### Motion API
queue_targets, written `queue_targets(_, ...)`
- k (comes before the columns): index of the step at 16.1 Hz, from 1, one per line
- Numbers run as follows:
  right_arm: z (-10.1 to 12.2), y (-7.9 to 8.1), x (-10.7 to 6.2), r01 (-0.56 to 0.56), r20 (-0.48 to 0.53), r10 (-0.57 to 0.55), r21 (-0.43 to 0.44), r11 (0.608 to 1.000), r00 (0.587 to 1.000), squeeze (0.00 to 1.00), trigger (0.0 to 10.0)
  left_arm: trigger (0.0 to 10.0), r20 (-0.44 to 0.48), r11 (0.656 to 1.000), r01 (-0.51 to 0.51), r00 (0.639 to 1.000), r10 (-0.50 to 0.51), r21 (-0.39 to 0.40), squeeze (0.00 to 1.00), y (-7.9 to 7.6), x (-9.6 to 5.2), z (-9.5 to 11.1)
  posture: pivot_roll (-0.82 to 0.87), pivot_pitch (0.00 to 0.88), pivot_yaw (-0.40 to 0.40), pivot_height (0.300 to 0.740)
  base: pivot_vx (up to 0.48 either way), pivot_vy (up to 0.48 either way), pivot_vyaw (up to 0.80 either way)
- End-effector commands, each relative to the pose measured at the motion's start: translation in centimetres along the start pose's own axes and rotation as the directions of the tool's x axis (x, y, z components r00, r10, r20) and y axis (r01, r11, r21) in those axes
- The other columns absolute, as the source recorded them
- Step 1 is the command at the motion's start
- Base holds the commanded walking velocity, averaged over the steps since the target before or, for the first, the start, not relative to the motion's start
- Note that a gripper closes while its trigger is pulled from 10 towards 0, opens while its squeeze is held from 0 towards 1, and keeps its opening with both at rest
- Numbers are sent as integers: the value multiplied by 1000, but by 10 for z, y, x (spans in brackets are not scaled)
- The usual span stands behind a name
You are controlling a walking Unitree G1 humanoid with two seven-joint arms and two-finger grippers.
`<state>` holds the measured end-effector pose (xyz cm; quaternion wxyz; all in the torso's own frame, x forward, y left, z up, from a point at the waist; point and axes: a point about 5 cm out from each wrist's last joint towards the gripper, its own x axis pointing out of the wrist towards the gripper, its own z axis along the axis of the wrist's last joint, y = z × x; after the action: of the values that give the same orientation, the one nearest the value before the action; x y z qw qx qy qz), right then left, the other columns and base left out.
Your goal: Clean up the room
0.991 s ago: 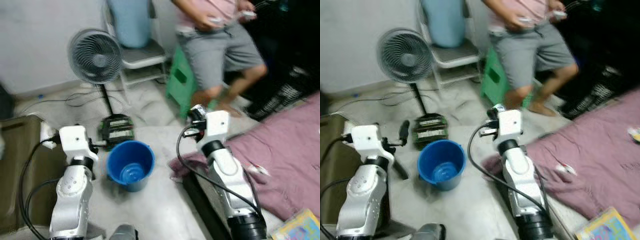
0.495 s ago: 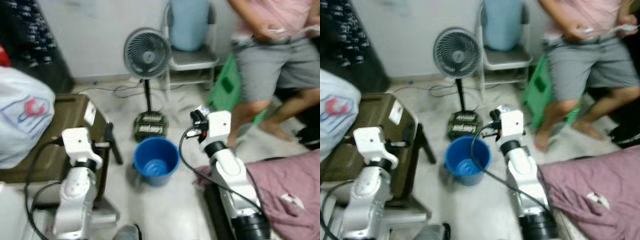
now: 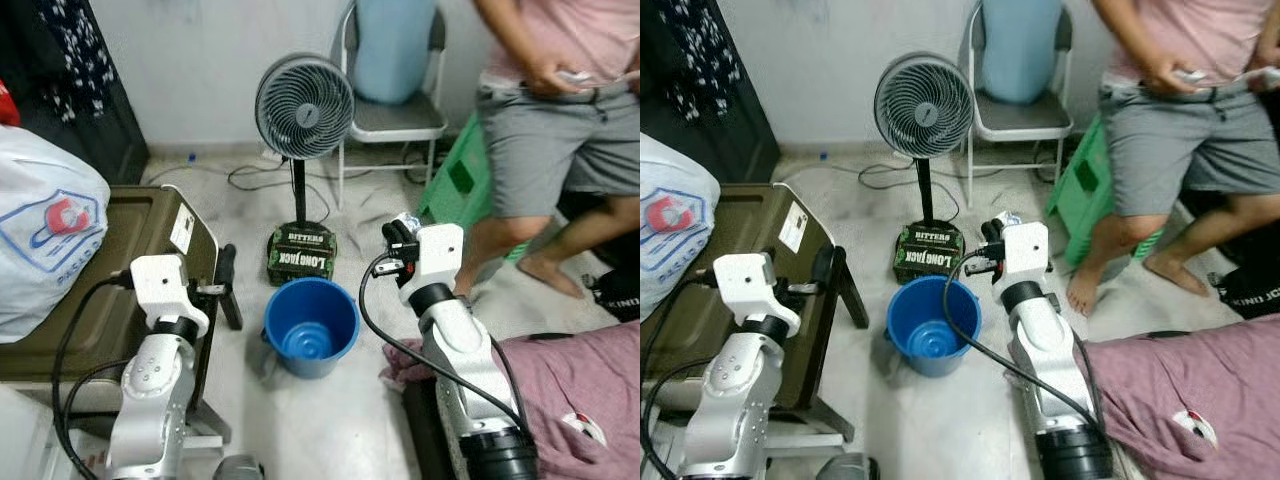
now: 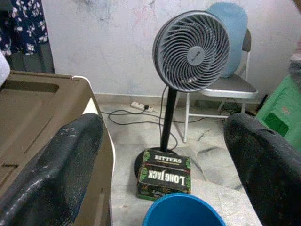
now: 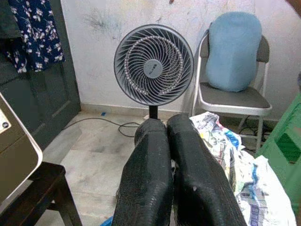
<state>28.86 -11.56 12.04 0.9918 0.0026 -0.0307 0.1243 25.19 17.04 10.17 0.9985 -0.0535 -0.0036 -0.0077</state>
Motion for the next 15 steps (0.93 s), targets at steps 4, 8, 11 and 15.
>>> queue_targets(4, 0, -6, -1, 14, -6, -14, -6, 1000, 1000, 0, 10000, 10000, 12, 1000, 22, 1000, -22, -7, 0, -3, 1, 4, 47, 37, -14, 740, 365, 0, 0)
queue_targets(8, -1, -5, -1, 15, -8, -15, -7, 1000, 1000, 0, 10000, 10000, 9, 1000, 16, 1000, -16, 0, 0, -2, 1, 4, 47, 41, -14, 740, 340, 0, 0)
queue_targets(11, -1, -6, -1, 12, -5, -12, -8, 1000, 1000, 0, 10000, 10000, 7, 999, -23, 1000, 23, 24, 0, 0, 2, 3, 50, 44, -14, 740, 90, 0, 0)
queue_targets(15, -1, -5, -1, 11, -6, -11, -11, 1000, 1000, 0, 10000, 10000, 5, 999, -25, 1000, 25, 24, 0, 0, 2, 3, 50, 45, -14, 740, 0, 0, 800)
